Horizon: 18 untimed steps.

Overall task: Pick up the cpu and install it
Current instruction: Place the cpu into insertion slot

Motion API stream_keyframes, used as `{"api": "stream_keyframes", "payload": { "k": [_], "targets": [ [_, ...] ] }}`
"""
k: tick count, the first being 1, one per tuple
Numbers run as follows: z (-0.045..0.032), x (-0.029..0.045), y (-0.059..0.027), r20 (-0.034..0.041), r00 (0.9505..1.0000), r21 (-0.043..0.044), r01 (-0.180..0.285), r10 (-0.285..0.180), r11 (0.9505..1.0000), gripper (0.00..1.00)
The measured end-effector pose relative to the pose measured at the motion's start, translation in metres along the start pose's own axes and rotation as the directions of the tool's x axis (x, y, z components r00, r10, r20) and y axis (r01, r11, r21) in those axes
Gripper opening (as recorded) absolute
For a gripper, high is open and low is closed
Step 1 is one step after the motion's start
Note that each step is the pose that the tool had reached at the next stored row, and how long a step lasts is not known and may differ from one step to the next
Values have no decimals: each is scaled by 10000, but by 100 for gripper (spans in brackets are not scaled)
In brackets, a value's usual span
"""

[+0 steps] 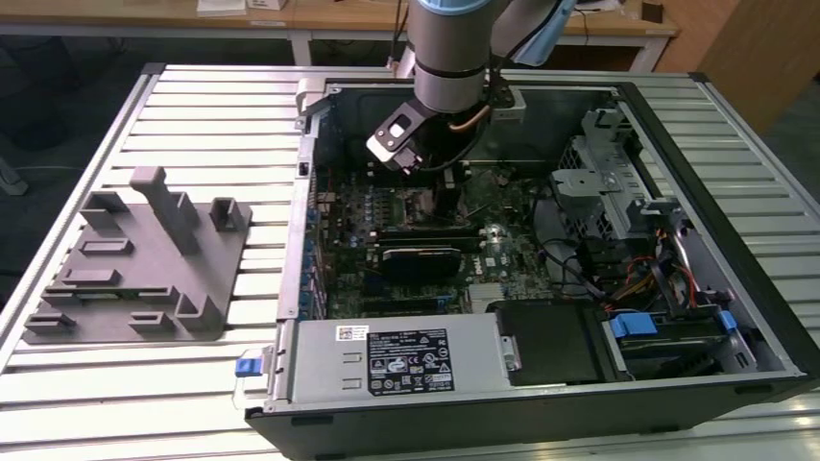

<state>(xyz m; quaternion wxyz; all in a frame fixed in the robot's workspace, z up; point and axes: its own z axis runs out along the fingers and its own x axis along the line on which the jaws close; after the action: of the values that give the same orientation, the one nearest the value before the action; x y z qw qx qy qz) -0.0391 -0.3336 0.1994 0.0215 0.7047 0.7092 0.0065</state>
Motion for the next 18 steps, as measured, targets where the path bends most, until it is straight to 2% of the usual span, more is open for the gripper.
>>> {"api": "stream_keyframes", "payload": {
  "k": [18],
  "targets": [
    [-3,0,-54,-4,10000,0,0,0,10000,55]
  ]
}}
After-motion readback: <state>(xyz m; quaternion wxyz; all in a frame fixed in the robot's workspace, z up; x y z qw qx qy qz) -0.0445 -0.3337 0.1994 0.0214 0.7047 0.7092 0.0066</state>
